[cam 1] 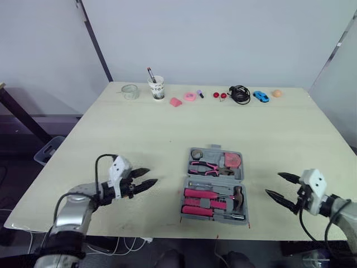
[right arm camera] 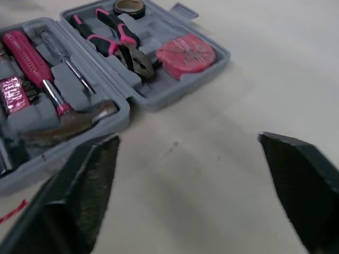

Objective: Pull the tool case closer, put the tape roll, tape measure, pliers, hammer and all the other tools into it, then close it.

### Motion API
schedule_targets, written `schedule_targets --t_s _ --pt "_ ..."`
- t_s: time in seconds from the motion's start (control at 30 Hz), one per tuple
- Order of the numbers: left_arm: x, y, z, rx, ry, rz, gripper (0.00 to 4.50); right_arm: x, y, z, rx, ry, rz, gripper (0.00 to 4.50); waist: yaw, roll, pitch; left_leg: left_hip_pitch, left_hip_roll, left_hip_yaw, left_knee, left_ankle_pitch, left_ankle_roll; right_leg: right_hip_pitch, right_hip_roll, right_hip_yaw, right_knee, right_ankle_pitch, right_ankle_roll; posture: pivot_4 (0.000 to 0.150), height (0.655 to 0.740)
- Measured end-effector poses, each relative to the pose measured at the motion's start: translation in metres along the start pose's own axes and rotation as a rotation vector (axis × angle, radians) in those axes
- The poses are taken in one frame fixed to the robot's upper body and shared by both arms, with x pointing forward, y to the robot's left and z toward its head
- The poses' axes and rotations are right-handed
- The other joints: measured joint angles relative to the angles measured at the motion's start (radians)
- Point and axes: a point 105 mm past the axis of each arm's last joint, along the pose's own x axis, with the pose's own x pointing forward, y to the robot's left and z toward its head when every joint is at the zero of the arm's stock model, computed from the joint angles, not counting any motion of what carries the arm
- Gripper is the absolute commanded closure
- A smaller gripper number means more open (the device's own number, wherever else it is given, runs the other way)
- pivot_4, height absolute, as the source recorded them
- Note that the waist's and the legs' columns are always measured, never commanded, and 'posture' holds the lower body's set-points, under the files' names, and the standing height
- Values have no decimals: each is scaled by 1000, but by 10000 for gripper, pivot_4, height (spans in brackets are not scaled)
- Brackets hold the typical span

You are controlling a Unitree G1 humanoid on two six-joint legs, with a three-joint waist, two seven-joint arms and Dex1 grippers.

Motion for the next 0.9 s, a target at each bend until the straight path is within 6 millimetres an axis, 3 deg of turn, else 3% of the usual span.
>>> schedule_targets --t_s 0.13,0.2,0.23,0.53,0.9 --pt "13 1 -1 -7 25 -66 44500 14 -1 -1 -17 38 39 31455 0 0 0 -1 0 0 0 0 0 0 0 0 0 0 0 1500 7400" --pt "21 1 -2 -9 38 -100 45000 22 0 -2 -30 60 63 41797 0 0 0 -1 0 0 0 0 0 0 0 0 0 0 0 1500 7400" --pt "27 1 -1 -1 47 -123 45000 27 0 -2 -39 73 78 44422 0 0 0 -1 0 -1 1 0 0 0 1 0 0 0 0 1500 7400" --pt "70 -5 -5 33 145 -262 45000 63 9 -8 -124 166 191 44422 -1 0 0 -2 -1 -2 1 0 0 0 1 -1 0 0 1 1500 7400" --pt "82 -5 -6 58 180 -296 45000 78 19 -17 -160 187 246 44422 -1 -1 0 -2 -1 -2 1 0 0 0 1 -1 0 0 1 1500 7400"
